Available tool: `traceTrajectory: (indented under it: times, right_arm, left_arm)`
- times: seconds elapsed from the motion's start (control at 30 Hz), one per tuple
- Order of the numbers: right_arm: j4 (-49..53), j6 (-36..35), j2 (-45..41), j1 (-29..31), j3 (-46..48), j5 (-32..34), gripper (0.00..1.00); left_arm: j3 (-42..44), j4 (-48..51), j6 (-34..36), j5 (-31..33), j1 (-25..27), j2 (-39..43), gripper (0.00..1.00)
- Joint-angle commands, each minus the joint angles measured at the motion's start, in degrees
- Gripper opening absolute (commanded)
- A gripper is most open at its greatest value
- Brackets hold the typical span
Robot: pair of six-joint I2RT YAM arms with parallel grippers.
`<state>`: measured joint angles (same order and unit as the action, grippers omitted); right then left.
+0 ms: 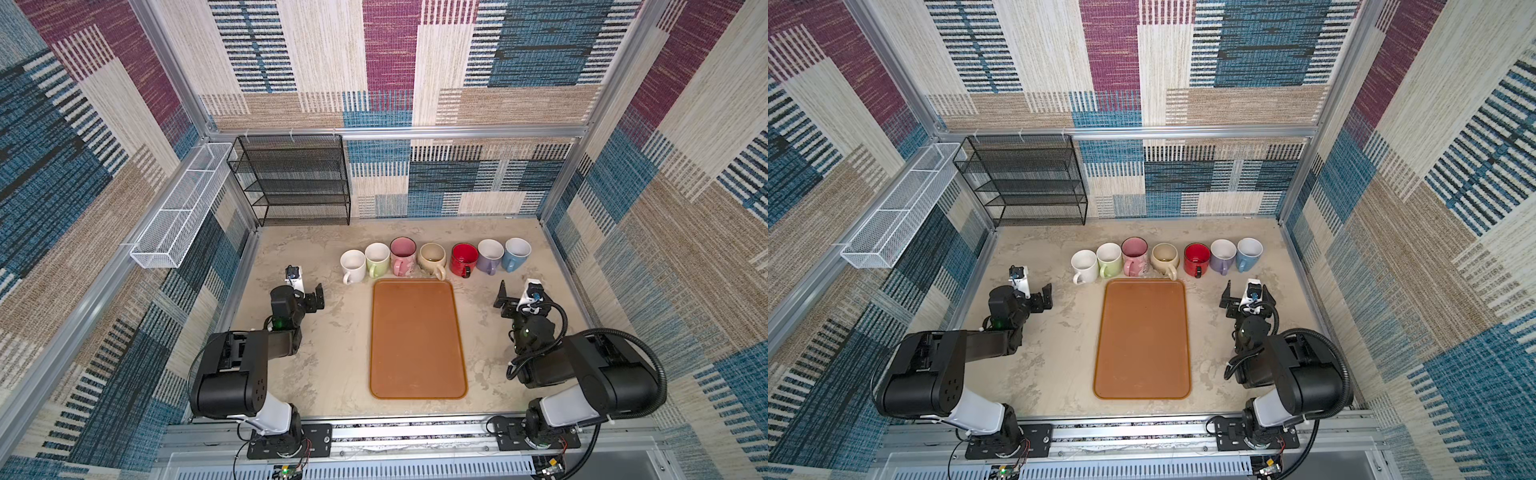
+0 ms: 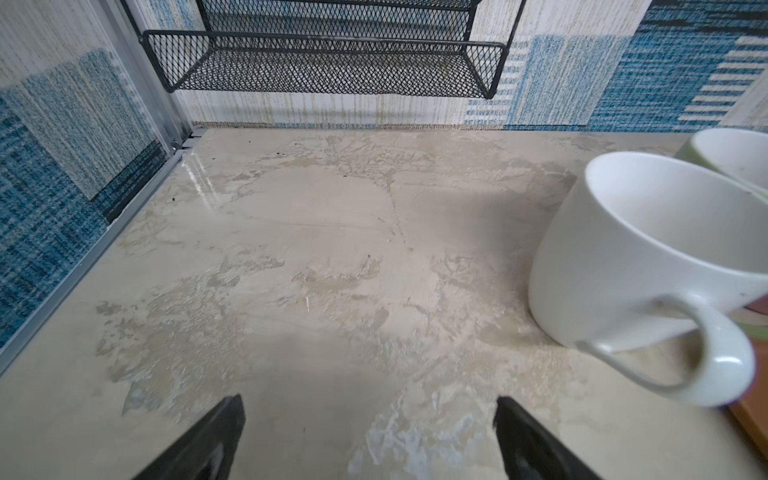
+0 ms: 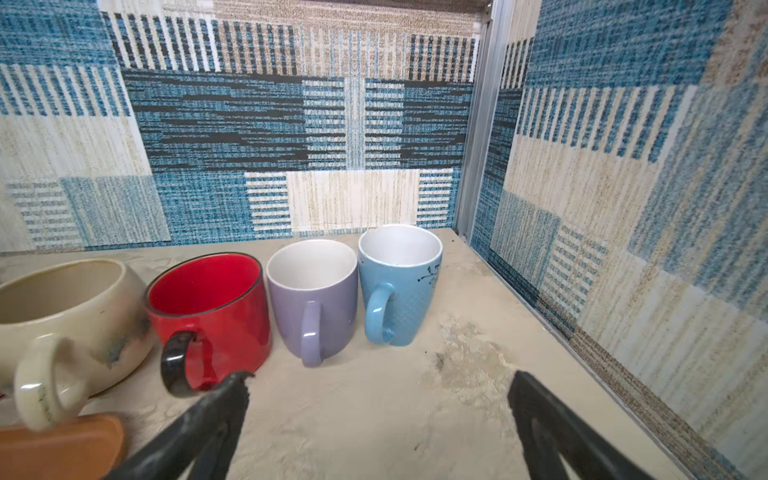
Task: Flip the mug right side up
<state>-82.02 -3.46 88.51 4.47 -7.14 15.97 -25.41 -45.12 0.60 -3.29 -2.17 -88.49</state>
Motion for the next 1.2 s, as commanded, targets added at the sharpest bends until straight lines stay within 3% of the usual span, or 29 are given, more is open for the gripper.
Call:
traceTrajectory:
  times: [0.0, 1.17]
  right_arm:
    - [6.65, 2.67, -0.96, -2.21, -3.65, -7.31, 1.0]
    - [6.82, 3.53, -0.53, -3.59, -4.11, -8.51, 1.0]
  left_arm:
    - [-0.05, 0.04, 0.79, -0.7, -0.02, 0.06, 0.99]
    - [0.01, -0.05, 0.8, -1.19, -0.02, 0.01, 0.99]
